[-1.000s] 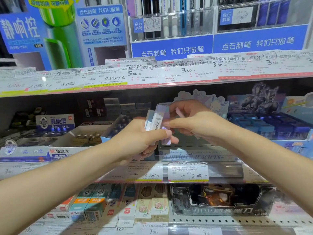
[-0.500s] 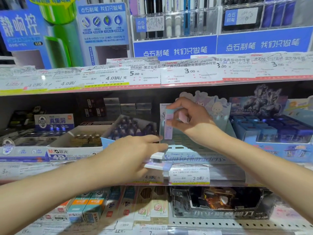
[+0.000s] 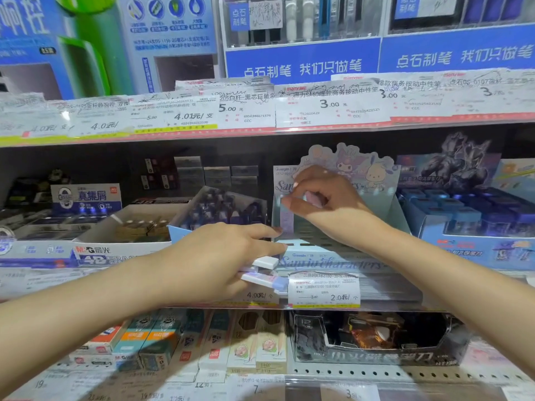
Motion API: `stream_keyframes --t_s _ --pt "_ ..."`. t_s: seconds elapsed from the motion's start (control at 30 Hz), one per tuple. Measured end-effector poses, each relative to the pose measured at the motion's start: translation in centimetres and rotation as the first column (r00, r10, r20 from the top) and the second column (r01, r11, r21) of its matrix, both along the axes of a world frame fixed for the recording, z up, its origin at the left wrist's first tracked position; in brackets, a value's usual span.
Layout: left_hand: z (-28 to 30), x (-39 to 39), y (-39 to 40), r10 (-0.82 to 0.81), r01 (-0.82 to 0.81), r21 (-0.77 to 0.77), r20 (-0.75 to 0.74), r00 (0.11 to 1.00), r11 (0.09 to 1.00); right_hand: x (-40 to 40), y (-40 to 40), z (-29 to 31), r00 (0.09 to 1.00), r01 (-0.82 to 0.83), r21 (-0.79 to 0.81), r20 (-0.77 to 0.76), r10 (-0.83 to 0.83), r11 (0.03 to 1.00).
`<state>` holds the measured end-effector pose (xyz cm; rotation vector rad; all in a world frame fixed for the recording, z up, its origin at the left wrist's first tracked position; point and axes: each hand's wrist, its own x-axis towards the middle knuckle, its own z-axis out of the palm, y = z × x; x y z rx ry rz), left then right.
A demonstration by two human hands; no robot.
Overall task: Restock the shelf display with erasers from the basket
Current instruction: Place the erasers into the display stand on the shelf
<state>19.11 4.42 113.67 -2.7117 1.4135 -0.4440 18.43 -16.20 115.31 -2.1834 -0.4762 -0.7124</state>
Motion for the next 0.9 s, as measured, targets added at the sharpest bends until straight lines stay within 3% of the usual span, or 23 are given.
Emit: stream_keyframes --t_s 0.17,0.27,0.33,0.4,0.53,0.6,0.77,0.9 --pt "0.6 -0.3 0.0 -0.064 0.065 -0.013 0.042 0.997 0.998 -0.6 0.3 0.6 0.993 -0.011 0.034 -0.114 0.014 0.999" --pt "1.3 -0.9 0.0 -0.116 0.113 -0.063 -0.047 0.992 0.992 -1.6 0.2 1.9 0.966 -0.042 0.036 -0.253 0.050 0.998" --pt "1.6 -1.1 -0.2 -0.123 0.110 -0.120 -0.111 0.986 0.987 -2.1 0.1 2.5 0.919 -0.034 0.215 -0.376 0.116 0.976" --pt "1.5 -1.2 -0.5 -0.144 0.111 -0.234 -0.129 0.981 0.966 -2.4 0.1 2.7 0.862 -0.081 0.458 -0.413 0.292 0.885" --pt "1.7 -1.4 -1.2 -0.124 0.031 -0.430 -0.191 0.974 0.902 -3.0 -0.4 2.5 0.804 -0.192 0.594 -0.362 0.472 0.781" --pt "2.0 -1.5 -1.5 -0.109 0.017 -0.428 -0.191 0.975 0.904 -2.7 -0.7 2.2 0.833 -0.180 0.580 -0.339 0.436 0.795" --pt "2.1 -1.6 -1.4 -0.092 0.008 -0.369 -0.213 0.973 0.930 -1.8 -1.0 1.6 0.972 -0.102 0.337 -0.168 0.167 0.936" --pt "1.8 -2.1 -1.0 -0.130 0.078 -0.272 -0.179 0.975 0.959 -1.7 -0.9 1.2 0.988 -0.135 0.304 -0.037 0.153 0.943"
